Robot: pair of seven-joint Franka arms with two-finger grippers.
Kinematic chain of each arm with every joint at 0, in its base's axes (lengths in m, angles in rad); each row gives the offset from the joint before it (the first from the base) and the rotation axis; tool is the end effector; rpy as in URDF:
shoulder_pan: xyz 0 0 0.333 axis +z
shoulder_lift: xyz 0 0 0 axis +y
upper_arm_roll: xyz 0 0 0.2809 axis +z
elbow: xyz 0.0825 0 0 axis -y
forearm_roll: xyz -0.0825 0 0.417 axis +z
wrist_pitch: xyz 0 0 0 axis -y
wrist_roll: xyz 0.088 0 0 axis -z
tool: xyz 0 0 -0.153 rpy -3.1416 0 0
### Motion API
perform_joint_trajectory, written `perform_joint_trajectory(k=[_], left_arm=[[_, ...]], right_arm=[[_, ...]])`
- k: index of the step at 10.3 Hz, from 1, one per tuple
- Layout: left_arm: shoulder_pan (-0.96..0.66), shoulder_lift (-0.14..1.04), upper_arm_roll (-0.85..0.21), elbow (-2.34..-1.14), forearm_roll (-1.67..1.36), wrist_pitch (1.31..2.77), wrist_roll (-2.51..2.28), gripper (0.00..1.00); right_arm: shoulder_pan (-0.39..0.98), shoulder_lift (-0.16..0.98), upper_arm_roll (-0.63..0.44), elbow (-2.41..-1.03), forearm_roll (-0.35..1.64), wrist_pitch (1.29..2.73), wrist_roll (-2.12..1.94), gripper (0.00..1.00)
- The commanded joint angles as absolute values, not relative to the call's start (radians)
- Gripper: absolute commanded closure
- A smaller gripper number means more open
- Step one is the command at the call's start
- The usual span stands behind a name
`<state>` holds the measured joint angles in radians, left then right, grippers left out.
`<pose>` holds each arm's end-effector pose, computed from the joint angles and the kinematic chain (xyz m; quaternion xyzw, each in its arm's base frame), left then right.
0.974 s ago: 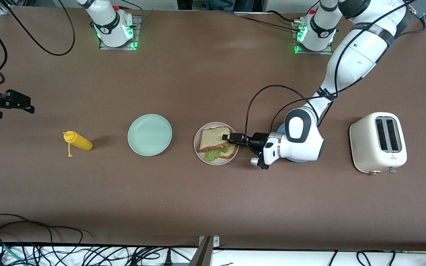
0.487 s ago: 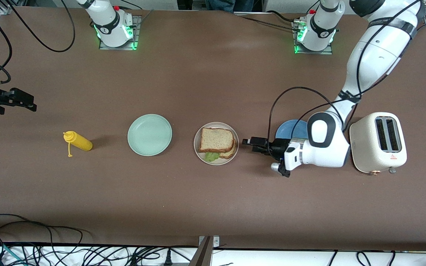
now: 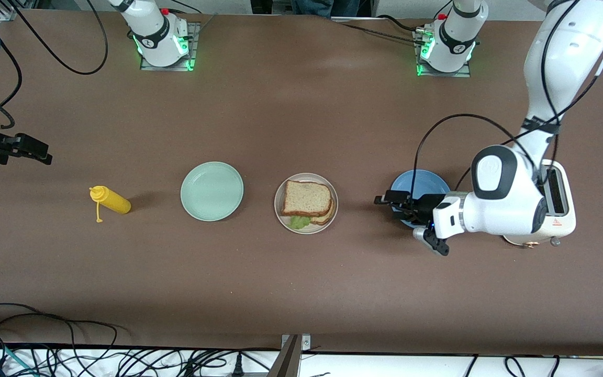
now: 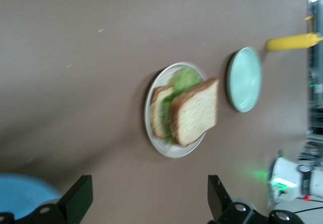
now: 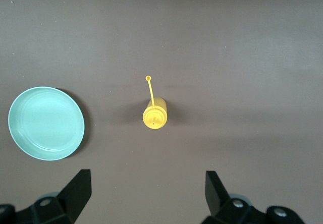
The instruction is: Make sandwich on beige plate with both arms
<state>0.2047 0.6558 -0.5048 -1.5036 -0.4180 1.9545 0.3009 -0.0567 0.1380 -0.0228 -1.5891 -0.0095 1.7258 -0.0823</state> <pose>0.6674 -0.2162 0.2441 0.9270 -0.1587 -0.0667 0.3333 0.6309 -0.0510 0.4634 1.0000 0.0022 -0.0011 0.0062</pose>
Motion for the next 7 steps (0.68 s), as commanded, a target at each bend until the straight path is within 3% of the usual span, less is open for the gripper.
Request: perform_joint_trajectory(k=[1,5,7], left_arm=[[0.206,0.525,-0.500,-1.522,-0.278,1.864,0.148,0.00],[0.161,0.320,-0.412,-1.532,-0.048,1.709,0.137,0.00],[-0.031,0.243,-0.147,-1.531,-0.049,1.681,0.137,0.00]], right_arm=[[-0.080,0.140,-0.005,-1.574,-0.005,1.733,-0.068,0.00],[-0.092,0.140,-0.011,-1.568,-0.003,1.733,-0.078,0.00],[-0.080,0.158,-0.005,-1.568,-0.003,1.733,-0.066,0.00]])
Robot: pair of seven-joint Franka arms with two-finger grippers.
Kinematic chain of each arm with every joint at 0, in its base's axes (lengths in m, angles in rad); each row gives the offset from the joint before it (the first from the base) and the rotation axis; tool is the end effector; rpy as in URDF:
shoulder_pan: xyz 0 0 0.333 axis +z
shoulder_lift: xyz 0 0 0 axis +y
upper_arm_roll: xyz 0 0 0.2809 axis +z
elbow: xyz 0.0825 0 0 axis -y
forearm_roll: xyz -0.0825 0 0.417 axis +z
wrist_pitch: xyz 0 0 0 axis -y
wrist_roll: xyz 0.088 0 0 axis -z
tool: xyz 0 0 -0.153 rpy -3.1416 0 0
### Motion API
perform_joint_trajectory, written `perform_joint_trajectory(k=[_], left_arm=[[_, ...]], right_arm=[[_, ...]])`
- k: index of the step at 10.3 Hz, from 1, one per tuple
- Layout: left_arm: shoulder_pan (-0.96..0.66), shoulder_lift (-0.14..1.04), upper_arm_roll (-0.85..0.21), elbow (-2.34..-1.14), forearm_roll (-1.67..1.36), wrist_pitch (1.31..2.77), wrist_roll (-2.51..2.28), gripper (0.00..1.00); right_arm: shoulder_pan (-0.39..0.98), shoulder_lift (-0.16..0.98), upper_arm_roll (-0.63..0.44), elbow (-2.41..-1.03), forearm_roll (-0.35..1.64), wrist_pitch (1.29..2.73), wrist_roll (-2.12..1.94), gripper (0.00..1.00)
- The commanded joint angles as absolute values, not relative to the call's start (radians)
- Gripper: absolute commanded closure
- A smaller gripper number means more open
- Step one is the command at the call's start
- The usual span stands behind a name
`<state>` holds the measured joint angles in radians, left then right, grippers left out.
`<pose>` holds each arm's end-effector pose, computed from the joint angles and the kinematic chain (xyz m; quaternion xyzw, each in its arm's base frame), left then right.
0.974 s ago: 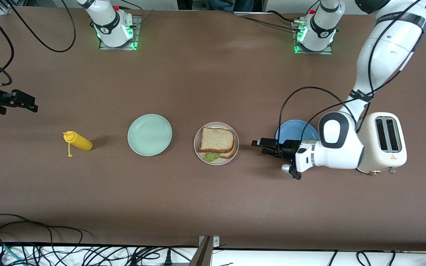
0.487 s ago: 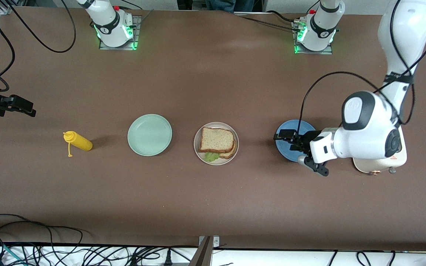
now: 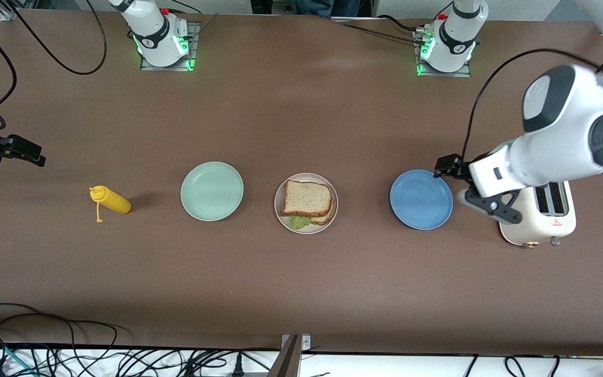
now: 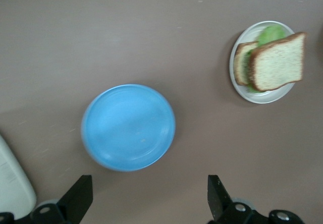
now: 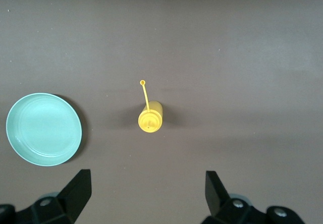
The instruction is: Make sandwich on beige plate with both arms
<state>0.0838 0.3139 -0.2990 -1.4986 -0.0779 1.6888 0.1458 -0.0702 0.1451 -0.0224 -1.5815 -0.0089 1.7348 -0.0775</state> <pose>0.6433 -0.1362 0.4020 0.9807 -0.1677 -0.0578 0.0822 0.6335 -0.0595 0.4636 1.0000 -0.0067 0.0036 0.0063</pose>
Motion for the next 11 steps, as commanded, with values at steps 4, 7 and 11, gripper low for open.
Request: perform_joint_trajectory(k=[4,7,11], left_arm=[[-0.032,0.037,-0.110,-1.633,-0.005,1.634,0.072,0.00],[-0.046,0.026,-0.094,-1.637,0.018,1.643,-0.019,0.00],[-0.026,0.017,-0.127,-1.644,0.048,1.635,-0.074,0.00]], right_arm=[[-0.077,0.169,-0.002,-1.569,-0.003,1.729,-0.064,0.00],[-0.077,0.169,-0.002,-1.569,-0.003,1.723,-0.058,0.00],[-0.074,0.170,-0.002,-1.569,-0.003,1.724,-0.058,0.00]])
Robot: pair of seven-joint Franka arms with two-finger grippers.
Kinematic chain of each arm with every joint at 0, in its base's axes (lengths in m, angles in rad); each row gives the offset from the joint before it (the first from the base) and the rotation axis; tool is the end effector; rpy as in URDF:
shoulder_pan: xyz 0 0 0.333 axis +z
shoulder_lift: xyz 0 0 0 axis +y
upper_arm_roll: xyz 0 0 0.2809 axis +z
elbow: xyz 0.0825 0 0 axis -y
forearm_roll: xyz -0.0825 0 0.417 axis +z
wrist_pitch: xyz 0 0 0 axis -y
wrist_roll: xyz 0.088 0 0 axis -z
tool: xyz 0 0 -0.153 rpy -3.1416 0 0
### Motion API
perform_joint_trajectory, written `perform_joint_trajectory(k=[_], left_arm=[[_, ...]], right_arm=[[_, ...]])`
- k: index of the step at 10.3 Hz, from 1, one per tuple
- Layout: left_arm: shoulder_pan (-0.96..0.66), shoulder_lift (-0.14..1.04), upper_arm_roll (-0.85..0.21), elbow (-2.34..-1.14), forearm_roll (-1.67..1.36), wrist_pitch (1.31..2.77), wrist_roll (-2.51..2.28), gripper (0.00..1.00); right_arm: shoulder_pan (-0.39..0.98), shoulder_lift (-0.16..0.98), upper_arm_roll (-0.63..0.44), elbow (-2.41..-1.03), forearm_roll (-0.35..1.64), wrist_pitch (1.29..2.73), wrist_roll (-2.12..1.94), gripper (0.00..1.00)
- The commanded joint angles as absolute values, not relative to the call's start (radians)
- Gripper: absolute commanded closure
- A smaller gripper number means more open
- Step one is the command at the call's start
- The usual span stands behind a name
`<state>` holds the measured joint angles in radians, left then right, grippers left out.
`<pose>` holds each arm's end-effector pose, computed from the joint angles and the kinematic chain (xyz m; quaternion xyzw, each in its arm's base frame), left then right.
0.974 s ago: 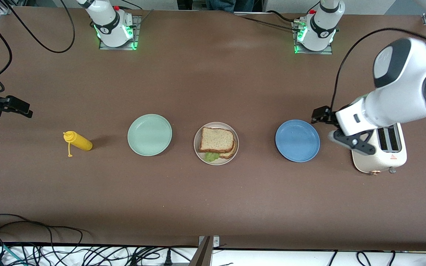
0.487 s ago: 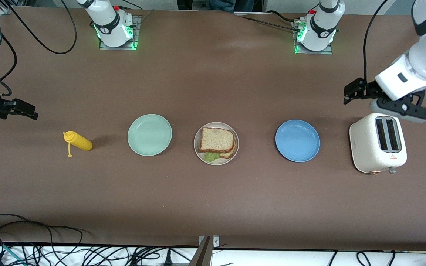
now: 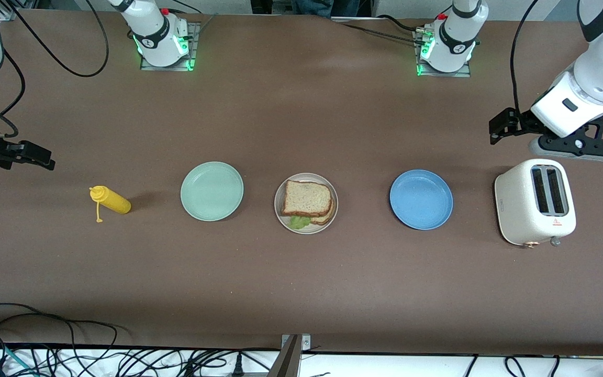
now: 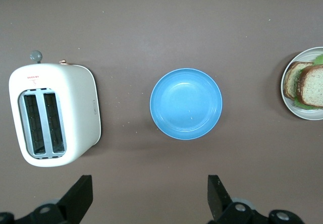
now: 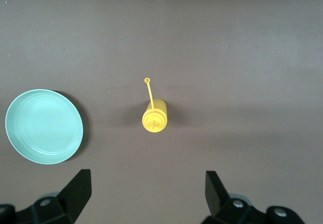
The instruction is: Make sandwich on beige plate with both arms
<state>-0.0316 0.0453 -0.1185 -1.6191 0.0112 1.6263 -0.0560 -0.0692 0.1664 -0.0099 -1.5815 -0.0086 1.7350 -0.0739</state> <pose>0.5937 -0.0872 0.4970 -0.9987 0.0474 0.0185 0.0048 0.6368 -0.0514 0.4500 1.0000 -0.0018 -0.0068 0.0046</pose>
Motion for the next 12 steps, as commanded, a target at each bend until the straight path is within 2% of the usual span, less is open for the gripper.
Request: perform_joint_trajectory(k=[1,12], left_arm=[[-0.025,0.017,-0.127,-1.641,0.049,1.635,-0.077,0.00],[0.009,0.040,-0.120,-1.612,0.049,1.597,-0.087,0.00]], right_arm=[[-0.072,0.170,-0.002,-1.569,-0.003,1.727,-0.058,0.00],[-0.074,0.176,-0.002,-1.569,-0.003,1.726,-0.060,0.00]])
